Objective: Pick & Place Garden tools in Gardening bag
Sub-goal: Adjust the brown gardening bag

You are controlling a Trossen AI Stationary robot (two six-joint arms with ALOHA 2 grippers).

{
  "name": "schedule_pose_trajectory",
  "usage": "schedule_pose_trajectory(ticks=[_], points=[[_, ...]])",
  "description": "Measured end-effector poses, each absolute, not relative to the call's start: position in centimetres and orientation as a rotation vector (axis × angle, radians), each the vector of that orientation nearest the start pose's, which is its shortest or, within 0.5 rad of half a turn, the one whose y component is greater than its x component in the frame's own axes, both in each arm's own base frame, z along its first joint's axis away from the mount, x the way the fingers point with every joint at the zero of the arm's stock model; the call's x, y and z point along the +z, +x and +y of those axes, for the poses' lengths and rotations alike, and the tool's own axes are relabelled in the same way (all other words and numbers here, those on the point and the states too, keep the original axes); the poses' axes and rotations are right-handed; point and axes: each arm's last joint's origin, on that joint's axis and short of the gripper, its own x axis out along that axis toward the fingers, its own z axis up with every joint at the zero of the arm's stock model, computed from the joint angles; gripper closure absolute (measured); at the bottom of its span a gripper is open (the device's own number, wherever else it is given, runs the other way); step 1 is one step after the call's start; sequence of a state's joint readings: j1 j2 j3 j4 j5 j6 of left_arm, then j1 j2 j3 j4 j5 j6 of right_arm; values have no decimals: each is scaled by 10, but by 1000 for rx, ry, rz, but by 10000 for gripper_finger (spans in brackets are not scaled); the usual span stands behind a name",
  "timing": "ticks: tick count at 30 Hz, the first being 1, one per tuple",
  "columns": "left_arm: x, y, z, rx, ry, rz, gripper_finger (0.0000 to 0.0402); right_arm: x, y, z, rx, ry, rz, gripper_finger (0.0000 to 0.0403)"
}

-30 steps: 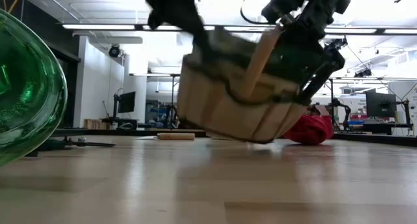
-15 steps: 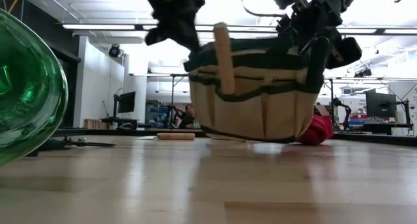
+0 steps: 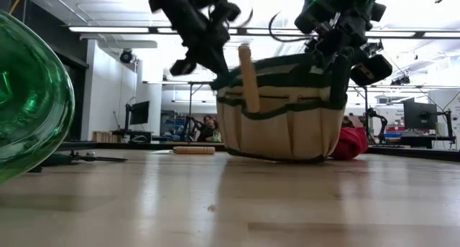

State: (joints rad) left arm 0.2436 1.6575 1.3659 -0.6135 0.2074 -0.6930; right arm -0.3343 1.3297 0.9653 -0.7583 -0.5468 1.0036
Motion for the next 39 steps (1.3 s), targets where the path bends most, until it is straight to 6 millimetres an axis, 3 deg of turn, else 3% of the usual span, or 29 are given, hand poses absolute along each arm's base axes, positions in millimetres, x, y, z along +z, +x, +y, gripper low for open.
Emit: schedule_pose_trajectory(ticks=[5,14,26,32,39], points=[[270,348,95,292,-910,850,401,241,235,-83,-370,1413,1051,399],[259,354,113,419,-886,798,401,230,232,-110,-517,1402,1005,399],[254,357,118,445,-881,776,399,228,232,-115,-585,1344,981,398],[255,357,118,404,-859,786,347,231,231,-114,-579,1330,971,376],[255,358,117,363,-868,795,257,238,227,-113,-569,1294,935,276]])
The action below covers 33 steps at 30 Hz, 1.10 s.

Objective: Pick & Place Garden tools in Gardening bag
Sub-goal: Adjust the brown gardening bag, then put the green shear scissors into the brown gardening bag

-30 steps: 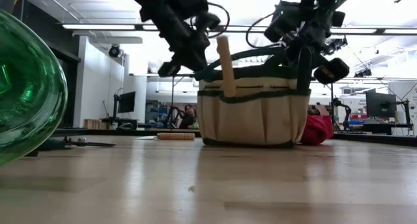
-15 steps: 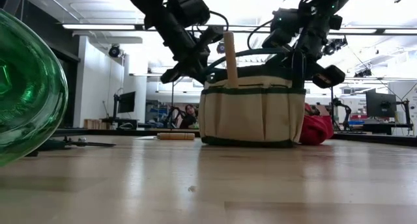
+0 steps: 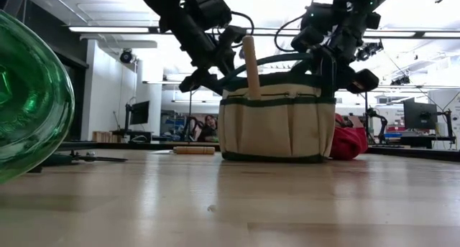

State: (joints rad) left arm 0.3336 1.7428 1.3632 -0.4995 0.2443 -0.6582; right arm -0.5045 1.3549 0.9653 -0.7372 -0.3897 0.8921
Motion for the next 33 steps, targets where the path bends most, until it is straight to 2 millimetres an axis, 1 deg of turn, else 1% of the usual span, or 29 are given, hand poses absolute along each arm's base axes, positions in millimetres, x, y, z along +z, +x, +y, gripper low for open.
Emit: schedule_pose_trajectory(ticks=[2,5,8,10,15,18,22,25,28,33], points=[[256,357,116,349,-868,796,242,242,226,-112,-555,1293,919,244],[263,354,115,335,-847,780,234,247,224,-111,-527,1294,897,202],[271,350,114,338,-835,758,232,253,221,-109,-507,1287,872,174],[278,347,113,346,-812,736,232,259,218,-107,-491,1278,852,163],[296,333,109,346,-745,723,232,275,203,-104,-452,1245,794,156],[301,320,106,385,-719,780,232,285,189,-100,-466,1206,769,157],[301,302,96,459,-659,914,232,297,167,-92,-563,1075,738,158],[300,294,83,496,-605,1009,232,305,152,-85,-619,998,704,159],[297,290,66,506,-552,1065,232,313,140,-80,-635,936,656,159],[280,280,33,492,-553,1145,232,323,125,-72,-654,837,588,159]])
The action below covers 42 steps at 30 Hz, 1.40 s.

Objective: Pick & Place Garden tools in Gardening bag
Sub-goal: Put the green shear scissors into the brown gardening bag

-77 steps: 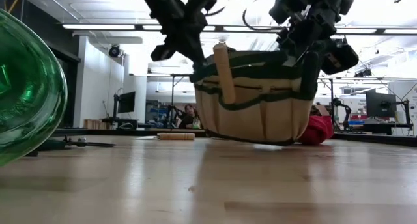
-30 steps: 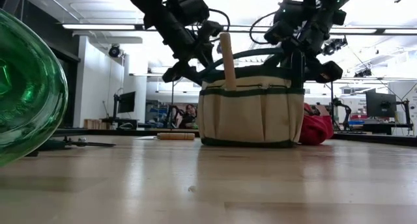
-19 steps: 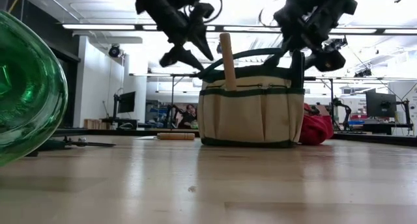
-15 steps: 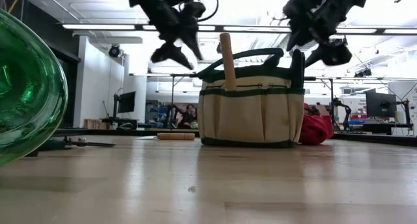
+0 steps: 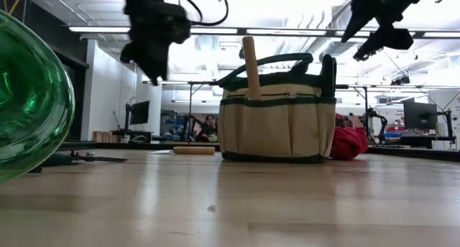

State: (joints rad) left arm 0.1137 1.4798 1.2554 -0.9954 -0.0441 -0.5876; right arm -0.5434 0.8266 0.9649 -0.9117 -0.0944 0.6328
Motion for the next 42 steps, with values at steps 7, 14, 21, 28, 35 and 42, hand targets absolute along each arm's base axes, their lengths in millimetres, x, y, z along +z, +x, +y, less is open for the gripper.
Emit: schedule_pose_trajectory(ticks=[7,14,21,28,35,42], points=[[259,260,-14,409,-501,1240,232,331,113,-65,-613,760,543,159],[247,251,-55,259,-364,1300,232,331,111,-63,-545,637,583,159],[242,245,-78,301,-344,1262,232,330,109,-54,-301,449,623,159],[244,245,-91,269,-300,1204,232,312,94,-34,-163,338,594,159],[245,247,-94,116,-237,1216,232,313,87,-19,31,317,561,159],[245,248,-95,33,-136,1221,232,314,86,-14,132,338,558,159]])
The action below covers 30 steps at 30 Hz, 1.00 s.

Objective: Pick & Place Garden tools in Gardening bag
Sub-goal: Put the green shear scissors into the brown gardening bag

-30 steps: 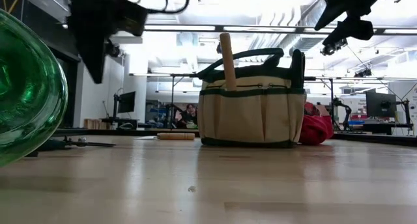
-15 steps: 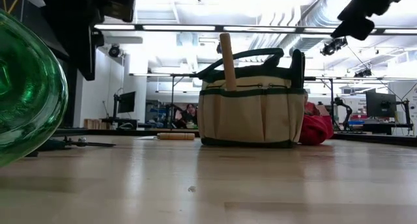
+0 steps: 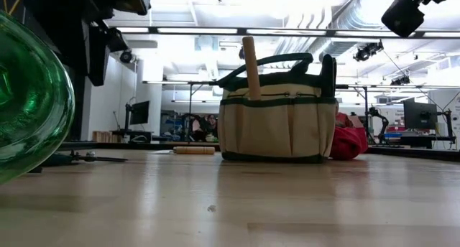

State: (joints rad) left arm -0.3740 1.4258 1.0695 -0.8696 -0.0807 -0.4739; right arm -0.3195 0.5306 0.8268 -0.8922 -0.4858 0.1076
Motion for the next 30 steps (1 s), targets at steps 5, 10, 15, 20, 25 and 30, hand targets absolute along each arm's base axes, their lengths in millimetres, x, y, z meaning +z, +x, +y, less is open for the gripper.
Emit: schedule_pose_trajectory(ticks=[5,10,15,20,25,30], points=[[244,247,-96,-52,-72,1229,232,313,87,-17,51,316,563,159],[229,245,-96,-124,-77,1246,232,312,86,-20,-53,286,568,159],[210,237,-97,-201,-130,1318,232,312,86,-22,-144,259,570,159],[197,229,-98,-202,-101,1346,232,312,86,-24,-197,243,572,159],[183,224,-111,-230,-38,1314,232,312,86,-24,-199,242,570,159],[177,223,-128,-269,59,1268,232,312,86,-24,-195,243,566,159]])
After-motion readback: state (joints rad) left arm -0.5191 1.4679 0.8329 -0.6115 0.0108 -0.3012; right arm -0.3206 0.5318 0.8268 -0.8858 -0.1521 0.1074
